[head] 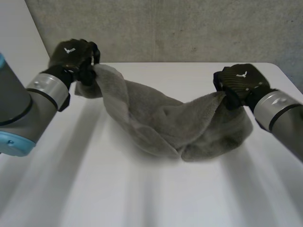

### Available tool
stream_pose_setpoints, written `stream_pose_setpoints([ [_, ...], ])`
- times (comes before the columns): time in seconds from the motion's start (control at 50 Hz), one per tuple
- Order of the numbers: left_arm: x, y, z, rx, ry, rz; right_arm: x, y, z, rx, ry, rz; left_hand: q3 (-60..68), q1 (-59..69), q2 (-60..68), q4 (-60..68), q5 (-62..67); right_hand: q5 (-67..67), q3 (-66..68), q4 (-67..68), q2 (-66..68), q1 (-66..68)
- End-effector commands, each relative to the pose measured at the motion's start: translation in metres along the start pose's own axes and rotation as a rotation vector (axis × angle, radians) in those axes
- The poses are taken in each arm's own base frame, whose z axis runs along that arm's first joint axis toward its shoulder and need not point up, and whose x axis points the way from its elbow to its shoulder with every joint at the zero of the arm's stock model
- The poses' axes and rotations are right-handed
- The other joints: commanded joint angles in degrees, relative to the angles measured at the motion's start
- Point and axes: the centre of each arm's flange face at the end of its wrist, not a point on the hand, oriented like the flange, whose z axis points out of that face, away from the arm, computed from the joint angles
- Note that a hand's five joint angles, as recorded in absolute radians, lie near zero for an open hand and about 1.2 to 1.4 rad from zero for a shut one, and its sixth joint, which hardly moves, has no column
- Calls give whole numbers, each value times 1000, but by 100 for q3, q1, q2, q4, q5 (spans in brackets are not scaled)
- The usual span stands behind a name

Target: Fold the towel.

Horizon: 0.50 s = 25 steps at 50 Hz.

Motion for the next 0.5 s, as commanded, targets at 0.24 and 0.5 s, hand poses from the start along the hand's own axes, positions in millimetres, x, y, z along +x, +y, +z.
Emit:
stream_pose_setpoints([
  [0.24, -36, 78, -4, -200, -96, -55, -16, 38, -11, -370, -196, -142, -842, -443, -548, -704, -1495, 321, 318, 310, 404, 335],
  [0.5, -77, 128, 13, -313, -150, 49, -62, 69, 0, -369, -266, -81, -2991, -2592, -2696, -2853, -3644, 321, 318, 310, 404, 335],
])
